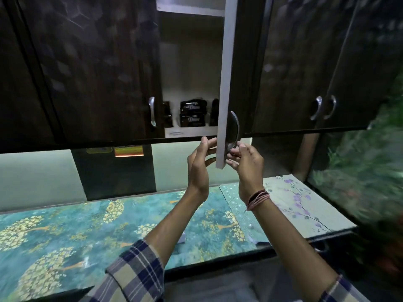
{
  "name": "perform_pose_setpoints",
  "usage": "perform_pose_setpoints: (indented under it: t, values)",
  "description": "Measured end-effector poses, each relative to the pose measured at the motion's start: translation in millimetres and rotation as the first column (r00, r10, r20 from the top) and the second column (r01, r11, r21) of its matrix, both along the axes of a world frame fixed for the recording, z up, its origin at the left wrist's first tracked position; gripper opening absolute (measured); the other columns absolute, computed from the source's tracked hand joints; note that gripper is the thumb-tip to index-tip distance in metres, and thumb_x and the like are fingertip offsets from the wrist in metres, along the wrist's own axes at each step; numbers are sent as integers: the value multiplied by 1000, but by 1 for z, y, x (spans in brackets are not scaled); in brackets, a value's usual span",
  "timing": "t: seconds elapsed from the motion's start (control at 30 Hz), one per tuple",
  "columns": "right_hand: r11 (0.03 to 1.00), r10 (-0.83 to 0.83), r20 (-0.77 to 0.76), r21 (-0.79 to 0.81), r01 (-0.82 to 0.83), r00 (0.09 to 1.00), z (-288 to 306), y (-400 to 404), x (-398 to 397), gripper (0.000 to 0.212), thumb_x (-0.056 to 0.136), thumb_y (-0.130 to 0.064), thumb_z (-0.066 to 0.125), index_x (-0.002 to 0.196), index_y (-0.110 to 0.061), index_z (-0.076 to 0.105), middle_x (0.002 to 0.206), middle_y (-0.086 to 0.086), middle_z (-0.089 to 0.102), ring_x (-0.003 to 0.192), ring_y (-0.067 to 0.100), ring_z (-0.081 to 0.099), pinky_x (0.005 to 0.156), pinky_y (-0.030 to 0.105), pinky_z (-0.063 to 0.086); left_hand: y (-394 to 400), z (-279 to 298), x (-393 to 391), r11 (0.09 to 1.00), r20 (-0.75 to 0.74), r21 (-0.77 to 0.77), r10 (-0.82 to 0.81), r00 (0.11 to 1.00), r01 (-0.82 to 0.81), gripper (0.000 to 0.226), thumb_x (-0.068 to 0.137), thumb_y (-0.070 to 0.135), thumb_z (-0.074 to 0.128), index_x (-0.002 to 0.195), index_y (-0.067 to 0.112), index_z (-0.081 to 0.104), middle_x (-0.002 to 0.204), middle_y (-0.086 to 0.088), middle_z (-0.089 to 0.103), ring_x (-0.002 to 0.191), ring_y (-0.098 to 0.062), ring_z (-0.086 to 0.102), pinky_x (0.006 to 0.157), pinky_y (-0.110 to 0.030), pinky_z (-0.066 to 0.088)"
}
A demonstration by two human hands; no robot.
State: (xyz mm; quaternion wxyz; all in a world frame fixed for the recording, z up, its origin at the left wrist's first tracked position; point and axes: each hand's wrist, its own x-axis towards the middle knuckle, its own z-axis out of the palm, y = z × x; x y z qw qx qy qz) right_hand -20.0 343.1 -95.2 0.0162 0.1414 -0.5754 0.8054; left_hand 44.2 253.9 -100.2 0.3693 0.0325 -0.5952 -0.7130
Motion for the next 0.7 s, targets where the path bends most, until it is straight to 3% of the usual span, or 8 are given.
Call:
perform_pose_setpoints:
  t: [0.17,0.27,0.33,0.43,0.6,0.7]
  values:
    - [1000,-8,44,-24,9,999,2,82,-3,42,108,-33,41,89,-14,73,93,6,76,90,17,71,83,32,57,73,-4,-11,995,45,25,-102,994,101,54,107,49,39,118,11,76,116,-2,79,113,-19,72,99,-43,53]
    - [998,-48,94,-24,51,994,7,120,-13,42,108,-34,42,87,-14,72,89,5,76,85,16,70,80,32,53,108,1,-25,984,98,56,-172,980,167,57,105,54,42,120,10,75,118,-4,79,115,-21,72,100,-45,53]
    - [997,-48,132,-53,56,990,11,141,-21,41,108,-34,44,87,-13,72,89,6,75,85,18,70,87,37,57,128,8,-34,975,131,68,-221,966,214,58,104,55,43,121,9,74,118,-6,79,114,-22,72,101,-46,52]
    - [996,-53,163,-67,64,985,15,167,-36,42,107,-38,44,97,-9,73,94,8,74,89,18,67,102,43,52,155,18,-48,957,181,44,-291,939,288,61,104,56,40,127,9,71,124,-8,75,116,-21,70,97,-41,52]
    - [997,-69,174,-13,73,982,22,195,-52,54,108,-41,38,127,2,65,112,10,72,104,19,66,91,27,51,182,28,-65,929,234,33,-366,900,369,64,103,61,37,131,13,68,128,-6,72,114,-16,68,86,-33,52]
    - [998,-66,175,16,64,982,23,204,-59,58,108,-44,36,130,2,64,129,16,69,121,26,63,104,34,48,187,29,-72,929,243,30,-364,899,368,66,102,64,38,131,13,69,133,-8,71,117,-20,68,84,-34,54]
